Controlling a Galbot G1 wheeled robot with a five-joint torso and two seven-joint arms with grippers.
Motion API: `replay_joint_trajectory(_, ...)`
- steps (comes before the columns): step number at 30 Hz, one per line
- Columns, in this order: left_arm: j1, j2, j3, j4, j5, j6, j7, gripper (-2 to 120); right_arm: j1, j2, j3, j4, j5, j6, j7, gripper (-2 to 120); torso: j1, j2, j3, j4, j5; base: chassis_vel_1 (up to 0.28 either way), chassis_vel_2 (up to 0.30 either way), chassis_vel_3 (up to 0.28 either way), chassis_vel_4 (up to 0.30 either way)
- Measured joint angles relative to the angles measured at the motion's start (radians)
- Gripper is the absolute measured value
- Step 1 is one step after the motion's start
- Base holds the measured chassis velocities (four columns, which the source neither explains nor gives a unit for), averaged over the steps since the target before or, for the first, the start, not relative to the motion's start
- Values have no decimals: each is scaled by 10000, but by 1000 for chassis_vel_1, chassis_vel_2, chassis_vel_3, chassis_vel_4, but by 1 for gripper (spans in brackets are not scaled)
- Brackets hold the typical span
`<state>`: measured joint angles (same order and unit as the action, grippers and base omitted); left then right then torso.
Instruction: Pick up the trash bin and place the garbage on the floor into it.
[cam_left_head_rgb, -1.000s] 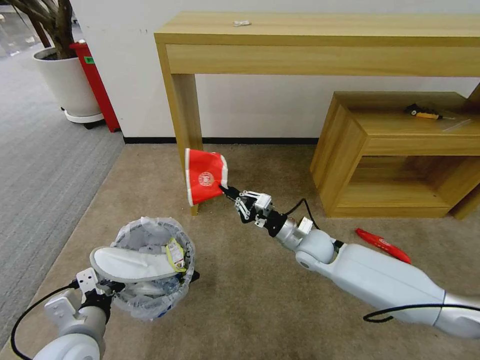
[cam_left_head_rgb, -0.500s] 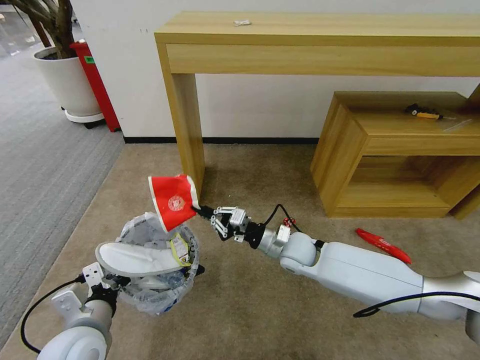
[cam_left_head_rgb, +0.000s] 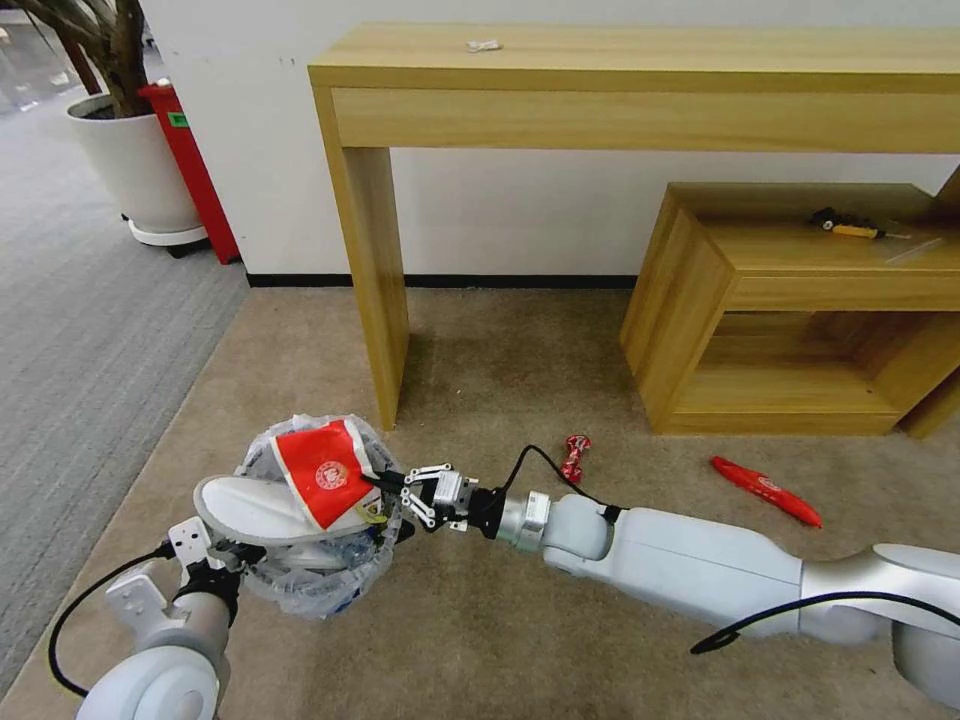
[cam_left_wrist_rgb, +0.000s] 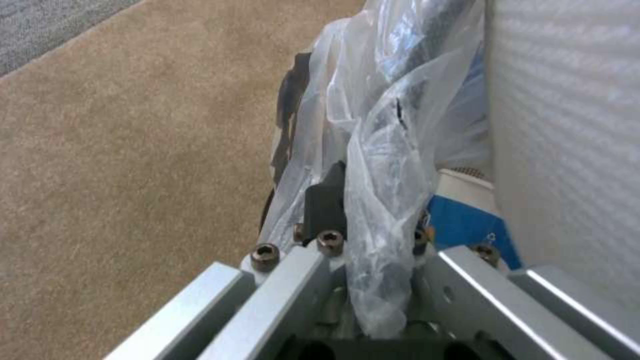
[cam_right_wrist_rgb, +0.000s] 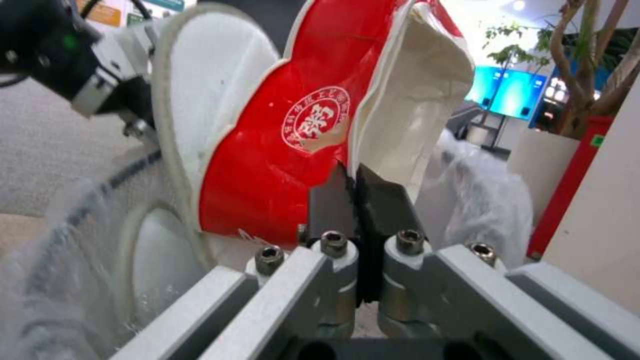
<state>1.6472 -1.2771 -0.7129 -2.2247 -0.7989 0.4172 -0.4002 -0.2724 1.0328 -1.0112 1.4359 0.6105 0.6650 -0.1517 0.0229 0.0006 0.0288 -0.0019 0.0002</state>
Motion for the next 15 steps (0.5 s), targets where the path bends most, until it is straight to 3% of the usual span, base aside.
replay_joint_trajectory(15,414,-76,7,-519,44,18,89,0,-761,256,478,-606,-575,42,245,0,0,-1,0,0,1,0,0,0,0)
